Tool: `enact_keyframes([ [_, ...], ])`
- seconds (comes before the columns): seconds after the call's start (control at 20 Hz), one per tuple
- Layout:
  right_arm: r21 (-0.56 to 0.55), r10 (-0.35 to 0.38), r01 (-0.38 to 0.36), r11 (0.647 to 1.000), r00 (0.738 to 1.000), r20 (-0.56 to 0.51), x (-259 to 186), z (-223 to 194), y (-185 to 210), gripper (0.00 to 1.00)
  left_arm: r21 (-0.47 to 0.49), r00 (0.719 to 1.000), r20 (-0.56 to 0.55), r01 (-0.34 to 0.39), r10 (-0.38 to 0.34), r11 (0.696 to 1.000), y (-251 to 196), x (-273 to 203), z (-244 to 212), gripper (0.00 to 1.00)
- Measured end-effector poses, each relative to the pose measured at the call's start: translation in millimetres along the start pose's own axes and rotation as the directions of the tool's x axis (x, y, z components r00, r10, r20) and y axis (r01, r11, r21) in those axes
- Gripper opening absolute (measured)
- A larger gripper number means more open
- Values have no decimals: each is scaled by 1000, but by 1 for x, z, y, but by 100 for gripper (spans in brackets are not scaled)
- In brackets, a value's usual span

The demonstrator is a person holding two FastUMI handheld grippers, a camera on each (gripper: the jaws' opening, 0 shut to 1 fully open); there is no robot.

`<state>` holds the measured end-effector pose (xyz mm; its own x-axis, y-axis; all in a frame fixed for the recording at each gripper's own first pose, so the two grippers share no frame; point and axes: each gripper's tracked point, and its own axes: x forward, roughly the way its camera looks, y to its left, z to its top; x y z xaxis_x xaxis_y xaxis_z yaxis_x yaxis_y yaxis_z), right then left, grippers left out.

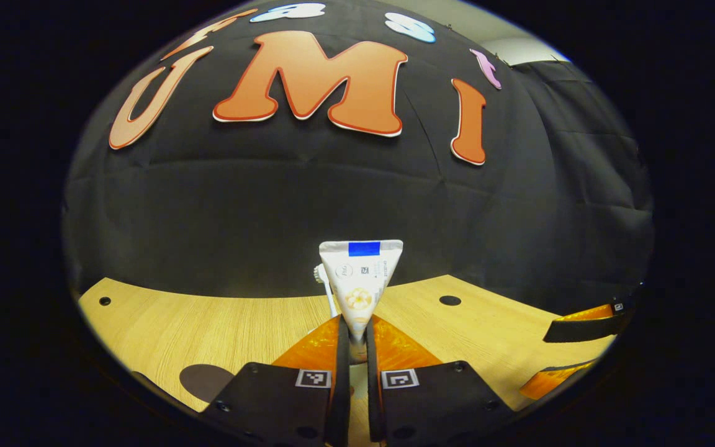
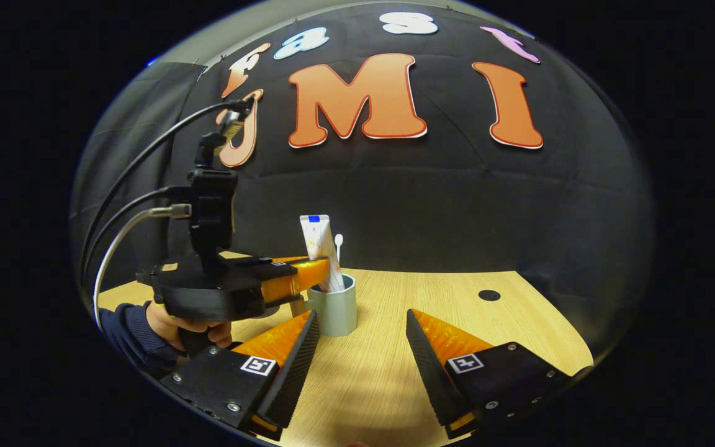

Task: Put the toothbrush and toothpaste on the desktop into the cup, then pick up the cup and place it on the coaster on the desktop.

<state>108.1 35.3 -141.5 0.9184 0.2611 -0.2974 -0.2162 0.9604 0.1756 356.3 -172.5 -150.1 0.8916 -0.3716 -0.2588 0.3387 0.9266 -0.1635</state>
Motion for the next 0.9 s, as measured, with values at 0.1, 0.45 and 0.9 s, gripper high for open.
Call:
enact_keyframes([
  [0.1,9,-4,4,1000,1000,-1,-4,2,0,85,-1,1000,-25,11,-11,1000,-2,0,-2,16],
  [0.45,31,-17,17,999,1000,-3,-25,7,2,86,3,996,-87,8,-8,1000,2,-2,-7,22],
  [0.9,55,-15,16,998,1000,-22,-29,9,15,85,-82,994,-106,15,-24,997,18,-56,3,60],
])
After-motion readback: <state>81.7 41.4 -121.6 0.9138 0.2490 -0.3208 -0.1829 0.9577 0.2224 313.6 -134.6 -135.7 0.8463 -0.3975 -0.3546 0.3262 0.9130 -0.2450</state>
